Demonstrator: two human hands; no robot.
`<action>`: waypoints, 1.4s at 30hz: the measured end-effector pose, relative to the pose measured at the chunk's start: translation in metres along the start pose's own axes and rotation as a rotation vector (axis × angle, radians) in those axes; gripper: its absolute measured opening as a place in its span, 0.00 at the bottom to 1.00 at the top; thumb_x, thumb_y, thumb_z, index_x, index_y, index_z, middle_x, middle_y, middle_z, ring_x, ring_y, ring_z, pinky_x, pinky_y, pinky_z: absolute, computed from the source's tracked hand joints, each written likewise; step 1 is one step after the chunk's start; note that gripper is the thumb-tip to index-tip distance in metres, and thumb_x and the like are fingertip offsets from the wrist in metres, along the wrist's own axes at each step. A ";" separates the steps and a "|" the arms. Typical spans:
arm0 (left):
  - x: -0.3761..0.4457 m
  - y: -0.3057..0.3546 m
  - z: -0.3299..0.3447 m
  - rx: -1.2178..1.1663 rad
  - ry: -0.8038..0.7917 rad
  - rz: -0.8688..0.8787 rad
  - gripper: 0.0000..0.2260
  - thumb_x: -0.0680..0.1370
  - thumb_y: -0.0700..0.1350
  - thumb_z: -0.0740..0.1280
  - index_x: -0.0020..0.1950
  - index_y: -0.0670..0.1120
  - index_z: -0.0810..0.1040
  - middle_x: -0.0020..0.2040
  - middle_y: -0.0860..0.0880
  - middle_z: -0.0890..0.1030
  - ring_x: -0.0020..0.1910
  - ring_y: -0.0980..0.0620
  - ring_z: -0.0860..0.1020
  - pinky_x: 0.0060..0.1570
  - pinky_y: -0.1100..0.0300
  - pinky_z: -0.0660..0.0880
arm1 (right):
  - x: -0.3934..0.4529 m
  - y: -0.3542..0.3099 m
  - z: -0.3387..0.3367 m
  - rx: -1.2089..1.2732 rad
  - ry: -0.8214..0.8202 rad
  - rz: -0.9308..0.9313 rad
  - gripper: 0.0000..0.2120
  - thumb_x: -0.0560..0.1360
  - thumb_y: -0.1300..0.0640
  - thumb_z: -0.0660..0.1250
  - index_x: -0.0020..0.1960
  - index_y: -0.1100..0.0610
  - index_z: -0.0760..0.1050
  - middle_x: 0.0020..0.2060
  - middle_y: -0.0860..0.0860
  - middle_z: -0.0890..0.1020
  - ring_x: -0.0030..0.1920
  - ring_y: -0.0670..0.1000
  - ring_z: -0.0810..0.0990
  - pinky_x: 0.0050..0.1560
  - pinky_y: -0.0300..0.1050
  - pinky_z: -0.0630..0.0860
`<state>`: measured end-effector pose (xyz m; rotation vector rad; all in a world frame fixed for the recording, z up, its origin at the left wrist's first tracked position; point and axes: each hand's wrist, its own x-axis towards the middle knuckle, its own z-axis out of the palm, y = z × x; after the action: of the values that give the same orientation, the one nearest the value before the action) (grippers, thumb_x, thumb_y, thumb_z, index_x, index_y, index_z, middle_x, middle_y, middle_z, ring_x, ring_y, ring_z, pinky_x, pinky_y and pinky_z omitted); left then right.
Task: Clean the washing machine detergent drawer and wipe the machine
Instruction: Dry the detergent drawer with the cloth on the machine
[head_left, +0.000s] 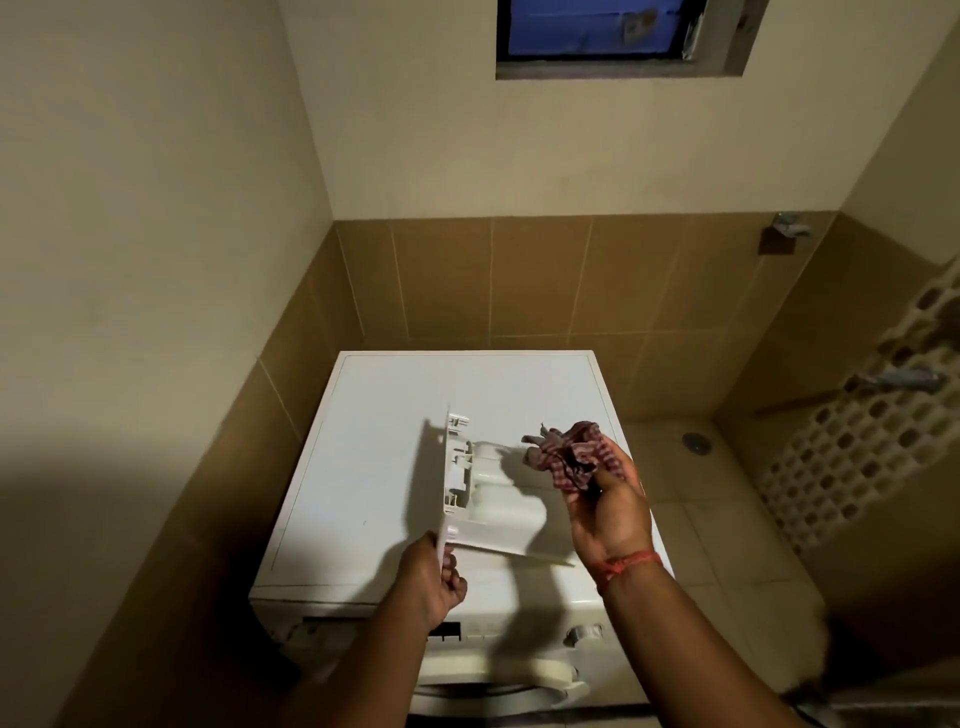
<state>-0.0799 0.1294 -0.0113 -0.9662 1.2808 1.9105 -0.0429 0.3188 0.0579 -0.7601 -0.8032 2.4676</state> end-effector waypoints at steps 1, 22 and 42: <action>0.000 -0.001 -0.001 0.037 -0.005 -0.002 0.15 0.80 0.48 0.55 0.35 0.46 0.68 0.24 0.51 0.65 0.19 0.56 0.58 0.24 0.66 0.58 | -0.002 -0.003 -0.004 -0.019 0.006 0.003 0.23 0.74 0.75 0.56 0.66 0.65 0.73 0.64 0.67 0.76 0.63 0.68 0.77 0.62 0.61 0.76; -0.029 0.037 0.007 0.786 0.122 0.575 0.15 0.80 0.52 0.58 0.53 0.40 0.76 0.53 0.38 0.79 0.52 0.41 0.78 0.54 0.53 0.73 | -0.026 0.007 -0.008 -0.642 -0.112 0.116 0.06 0.79 0.67 0.63 0.54 0.63 0.76 0.48 0.65 0.84 0.47 0.63 0.85 0.48 0.59 0.82; -0.011 0.022 0.038 1.287 0.258 0.922 0.20 0.83 0.44 0.57 0.75 0.42 0.62 0.69 0.39 0.69 0.66 0.40 0.69 0.65 0.50 0.64 | 0.012 0.016 -0.013 -1.908 -0.498 -0.568 0.20 0.73 0.63 0.67 0.65 0.57 0.76 0.63 0.55 0.76 0.64 0.58 0.71 0.64 0.49 0.72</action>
<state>-0.1010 0.1564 0.0183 0.1351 2.8339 0.9381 -0.0473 0.3185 0.0344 -0.1865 -2.9592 0.7221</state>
